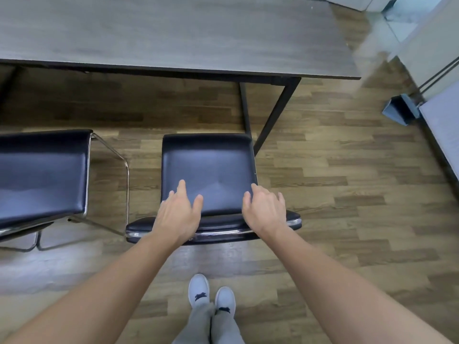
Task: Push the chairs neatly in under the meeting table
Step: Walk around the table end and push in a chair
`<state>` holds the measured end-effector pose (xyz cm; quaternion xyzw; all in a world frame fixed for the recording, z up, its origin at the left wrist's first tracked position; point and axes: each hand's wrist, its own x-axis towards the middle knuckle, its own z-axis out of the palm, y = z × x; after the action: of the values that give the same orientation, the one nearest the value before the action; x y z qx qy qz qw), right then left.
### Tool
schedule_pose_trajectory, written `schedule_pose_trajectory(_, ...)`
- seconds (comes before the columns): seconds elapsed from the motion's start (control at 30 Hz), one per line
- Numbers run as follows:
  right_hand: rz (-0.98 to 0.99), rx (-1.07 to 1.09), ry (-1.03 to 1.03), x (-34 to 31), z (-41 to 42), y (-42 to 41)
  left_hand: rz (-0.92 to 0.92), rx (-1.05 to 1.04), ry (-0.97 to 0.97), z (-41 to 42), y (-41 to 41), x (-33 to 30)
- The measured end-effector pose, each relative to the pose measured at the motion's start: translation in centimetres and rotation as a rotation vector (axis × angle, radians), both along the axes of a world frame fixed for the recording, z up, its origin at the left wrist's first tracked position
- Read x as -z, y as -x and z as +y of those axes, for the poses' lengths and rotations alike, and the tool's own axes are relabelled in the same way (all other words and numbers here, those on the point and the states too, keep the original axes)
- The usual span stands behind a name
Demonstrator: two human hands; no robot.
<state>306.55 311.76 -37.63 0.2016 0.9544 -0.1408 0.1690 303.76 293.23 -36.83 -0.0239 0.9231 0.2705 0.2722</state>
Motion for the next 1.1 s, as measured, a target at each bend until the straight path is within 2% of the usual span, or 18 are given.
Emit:
schedule_pose_trajectory(0.13, -0.069, 0.034, 0.017, 2.2, 1.3, -0.3, -0.019, -0.024, 0.102, -0.8, -0.3, 2.1)
schedule_pose_trajectory(0.27, -0.171, 0.068, -0.035, 3.9, 2.8, -0.6, 0.006, -0.008, 0.295, -2.5, -0.8, 4.5)
schedule_pose_trajectory(0.43, -0.271, 0.176, -0.112, 5.3, 4.2, -0.5, 0.022, -0.159, 0.461, -3.7, -0.8, 5.5)
schedule_pose_trajectory(0.53, -0.326, 0.300, -0.104, 5.3, 4.7, 0.0, 0.012, -0.318, 0.428, -3.6, -0.6, 6.0)
schedule_pose_trajectory(0.63, -0.344, 0.423, -0.066, 5.3, 5.4, 0.7, 0.073, -0.537, 0.321, -3.1, -0.5, 6.0)
schedule_pose_trajectory(0.73, -0.330, 0.514, -0.019, 5.5, 6.5, 0.8, 0.106, -0.687, 0.296, -3.1, 0.0, 6.0)
schedule_pose_trajectory(0.87, -0.318, 0.645, 0.030, 5.4, 7.3, 0.6, 0.064, -0.715, 0.342, -3.4, 0.4, 6.2)
schedule_pose_trajectory(1.1, -0.314, 0.670, 0.045, 5.5, 7.0, 0.3, 0.046, -0.763, 0.313, -3.8, -0.1, 6.6)
